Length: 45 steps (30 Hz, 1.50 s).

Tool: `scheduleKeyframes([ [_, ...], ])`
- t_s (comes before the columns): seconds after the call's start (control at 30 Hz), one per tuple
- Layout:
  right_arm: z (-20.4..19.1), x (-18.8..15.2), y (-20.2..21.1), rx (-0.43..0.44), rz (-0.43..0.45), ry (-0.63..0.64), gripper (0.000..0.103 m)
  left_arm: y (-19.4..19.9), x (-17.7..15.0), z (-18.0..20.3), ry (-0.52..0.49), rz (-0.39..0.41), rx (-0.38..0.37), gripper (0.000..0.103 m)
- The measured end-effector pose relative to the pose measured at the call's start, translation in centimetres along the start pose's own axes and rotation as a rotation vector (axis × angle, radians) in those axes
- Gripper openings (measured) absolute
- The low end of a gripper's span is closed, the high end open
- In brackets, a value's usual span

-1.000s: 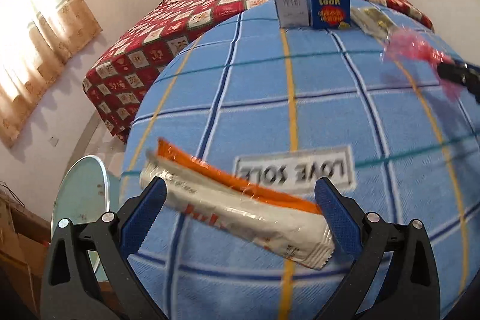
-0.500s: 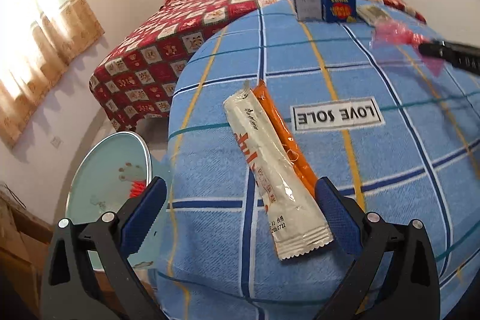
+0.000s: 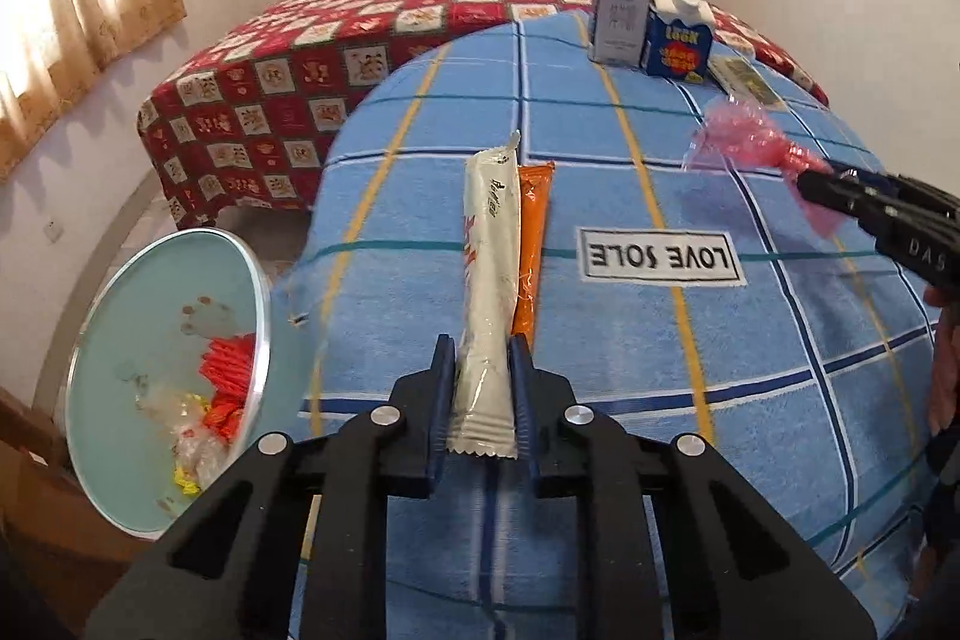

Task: Collect trash
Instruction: 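Carry the wrappers and pink bag over the wastebasket with both tools, then hold the wrappers and pink bag above the wastebasket with both tools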

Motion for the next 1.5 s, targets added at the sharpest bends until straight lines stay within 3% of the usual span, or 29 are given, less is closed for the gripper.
scheduleKeyframes([
  [0.33,-6.1,1.8,-2.0,0.078,0.012,0.086,0.03,2.4,0.9,-5.9,0.025,0.057,0.122,0.018],
  [0.9,-16.4,5.2,-4.8,0.214,0.041,0.248,0.03,4.5,-0.2,-15.8,0.119,0.061,0.284,0.018],
  [1.5,-23.4,7.1,-6.6,0.294,0.04,0.371,0.03,5.5,-2.3,-21.5,0.189,0.038,0.363,0.018],
])
Point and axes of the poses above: each gripper's, at about its wrist camera, not at the fingertips, and y roughly against the way its jaws point, z to its right, x to its top, the point moved 8 cm from there along -y, roughly the way its jaws point, and after that the axes turned 5 degrees about y, right-handed, at the moved point
